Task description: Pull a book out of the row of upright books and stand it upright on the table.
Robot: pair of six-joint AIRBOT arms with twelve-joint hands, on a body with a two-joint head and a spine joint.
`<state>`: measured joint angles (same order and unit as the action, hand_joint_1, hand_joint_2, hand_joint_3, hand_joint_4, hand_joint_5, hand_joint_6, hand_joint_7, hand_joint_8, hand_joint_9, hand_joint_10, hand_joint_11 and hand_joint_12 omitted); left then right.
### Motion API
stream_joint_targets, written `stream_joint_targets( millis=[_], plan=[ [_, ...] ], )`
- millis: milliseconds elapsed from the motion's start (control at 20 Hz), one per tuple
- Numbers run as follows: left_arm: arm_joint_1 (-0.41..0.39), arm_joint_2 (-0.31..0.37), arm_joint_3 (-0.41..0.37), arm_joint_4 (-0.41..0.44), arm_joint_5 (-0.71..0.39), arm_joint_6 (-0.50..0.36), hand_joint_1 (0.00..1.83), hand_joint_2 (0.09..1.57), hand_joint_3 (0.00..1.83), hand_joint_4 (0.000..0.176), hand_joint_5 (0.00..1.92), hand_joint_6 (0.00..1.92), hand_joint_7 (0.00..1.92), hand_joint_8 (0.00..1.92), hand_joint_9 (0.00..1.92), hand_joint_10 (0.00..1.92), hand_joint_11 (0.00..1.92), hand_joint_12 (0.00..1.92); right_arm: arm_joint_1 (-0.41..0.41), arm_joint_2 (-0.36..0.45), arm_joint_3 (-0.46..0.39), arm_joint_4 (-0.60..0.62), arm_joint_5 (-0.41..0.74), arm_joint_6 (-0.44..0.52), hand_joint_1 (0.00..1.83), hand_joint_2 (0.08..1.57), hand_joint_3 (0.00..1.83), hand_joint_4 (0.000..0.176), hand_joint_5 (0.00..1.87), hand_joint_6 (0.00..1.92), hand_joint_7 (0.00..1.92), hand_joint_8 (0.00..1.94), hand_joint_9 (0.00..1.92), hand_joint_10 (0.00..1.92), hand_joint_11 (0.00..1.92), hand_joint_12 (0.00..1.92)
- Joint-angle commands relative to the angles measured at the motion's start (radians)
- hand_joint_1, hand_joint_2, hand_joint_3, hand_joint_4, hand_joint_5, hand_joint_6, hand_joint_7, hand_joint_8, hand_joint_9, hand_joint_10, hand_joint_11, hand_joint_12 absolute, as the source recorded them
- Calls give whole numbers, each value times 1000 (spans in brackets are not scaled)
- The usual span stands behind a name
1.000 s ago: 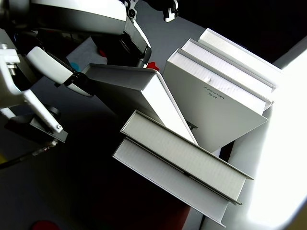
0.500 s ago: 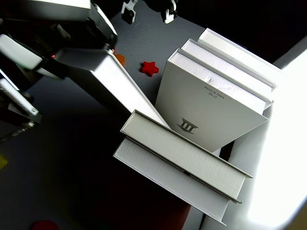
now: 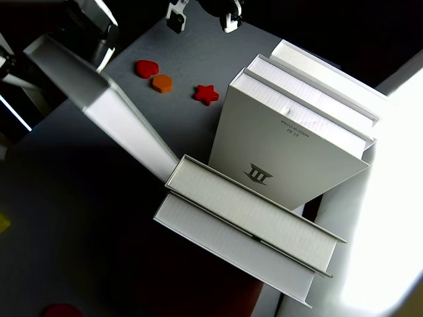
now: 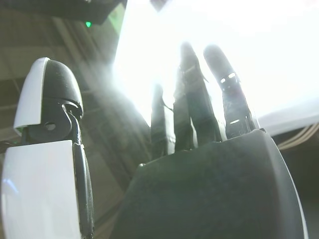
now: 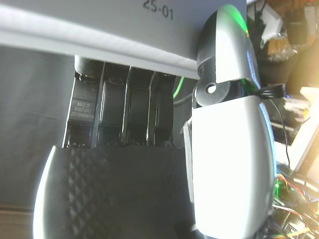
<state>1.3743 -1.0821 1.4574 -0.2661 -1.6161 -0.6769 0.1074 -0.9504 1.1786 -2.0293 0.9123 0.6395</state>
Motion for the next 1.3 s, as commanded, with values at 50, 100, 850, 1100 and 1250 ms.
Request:
stream_joint_targets(
  millis=[50,100,850,1100,1250],
  plan=[
    [-3,-1,-3,-37,-119,-10,984,1015,2,32,403,1,346,1,560,26,57,1337,15,4,1,115,-55,-38,1492,1146,2,0,804,1004,817,1160,1002,1168,666,1656],
    [-3,-1,-3,-37,-119,-10,981,1002,0,42,404,1,345,0,559,25,48,1336,15,3,3,118,-60,-45,1491,1141,0,0,867,947,807,1161,1004,1162,664,1653],
    [-10,-5,8,-31,-119,-10,1045,954,0,67,397,9,338,4,547,13,0,1377,-167,-129,127,654,-70,-418,1491,1141,0,0,867,947,807,1161,1004,1162,664,1653],
    [-12,-10,14,-30,-119,-10,1049,948,0,68,406,11,339,4,562,18,17,1365,-223,-190,190,731,-58,-430,1492,1148,1,0,798,1011,814,1165,999,1174,664,1660],
    [-13,-13,16,-30,-119,-10,1059,948,0,65,404,9,345,5,564,18,13,1367,-254,-214,216,764,-55,-430,1492,1146,2,0,804,1004,817,1160,1002,1168,666,1657]
  ],
)
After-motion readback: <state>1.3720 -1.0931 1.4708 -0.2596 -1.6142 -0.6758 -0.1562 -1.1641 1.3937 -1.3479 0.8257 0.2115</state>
